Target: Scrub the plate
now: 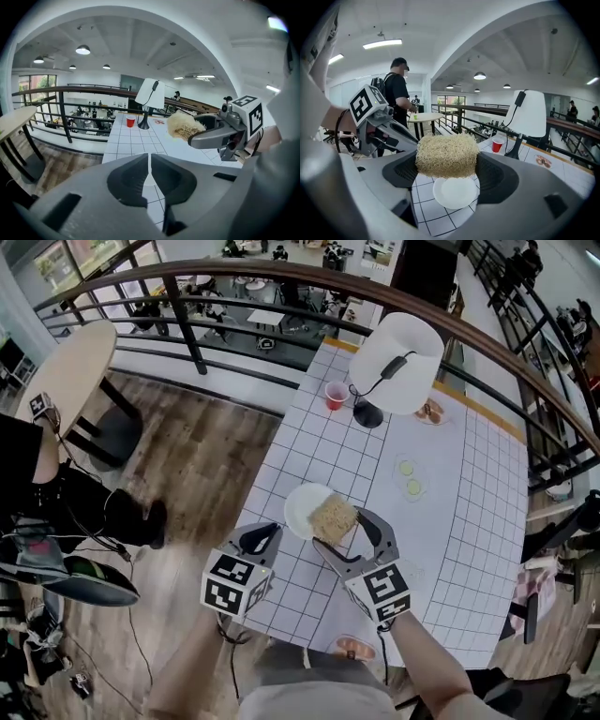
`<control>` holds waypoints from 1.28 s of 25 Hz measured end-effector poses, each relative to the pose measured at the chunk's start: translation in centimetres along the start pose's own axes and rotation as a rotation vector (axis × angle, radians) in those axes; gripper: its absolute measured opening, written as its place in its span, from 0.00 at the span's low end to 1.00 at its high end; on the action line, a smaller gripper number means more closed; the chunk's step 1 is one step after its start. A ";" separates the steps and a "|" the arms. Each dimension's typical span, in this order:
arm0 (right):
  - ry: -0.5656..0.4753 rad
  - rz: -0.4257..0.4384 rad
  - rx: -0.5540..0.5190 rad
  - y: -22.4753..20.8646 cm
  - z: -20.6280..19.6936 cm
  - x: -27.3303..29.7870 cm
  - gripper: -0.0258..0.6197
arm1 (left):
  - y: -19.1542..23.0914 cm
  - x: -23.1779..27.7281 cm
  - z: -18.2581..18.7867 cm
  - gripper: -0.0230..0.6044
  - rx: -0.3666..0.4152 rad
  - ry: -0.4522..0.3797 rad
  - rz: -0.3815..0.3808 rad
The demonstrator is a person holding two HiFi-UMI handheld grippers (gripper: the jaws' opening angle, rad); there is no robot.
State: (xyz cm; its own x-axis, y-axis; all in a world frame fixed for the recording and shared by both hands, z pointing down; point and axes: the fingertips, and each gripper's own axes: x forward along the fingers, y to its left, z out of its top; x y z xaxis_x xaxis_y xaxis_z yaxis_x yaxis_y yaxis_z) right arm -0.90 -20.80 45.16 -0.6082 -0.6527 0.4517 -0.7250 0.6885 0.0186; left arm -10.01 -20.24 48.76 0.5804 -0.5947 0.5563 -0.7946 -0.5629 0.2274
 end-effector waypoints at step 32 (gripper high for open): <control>0.216 0.109 -0.082 -2.4 -12.4 15.8 0.61 | 7.2 13.9 -10.8 0.15 -0.480 0.316 -0.095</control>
State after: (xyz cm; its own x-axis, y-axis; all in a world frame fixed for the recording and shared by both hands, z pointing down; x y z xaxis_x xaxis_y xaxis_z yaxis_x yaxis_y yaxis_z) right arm -4.76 -28.79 63.34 -0.5917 -0.4968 0.6349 -0.6253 0.7799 0.0276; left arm -9.56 -26.35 66.74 0.6305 -0.3125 0.7105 -0.7761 -0.2385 0.5838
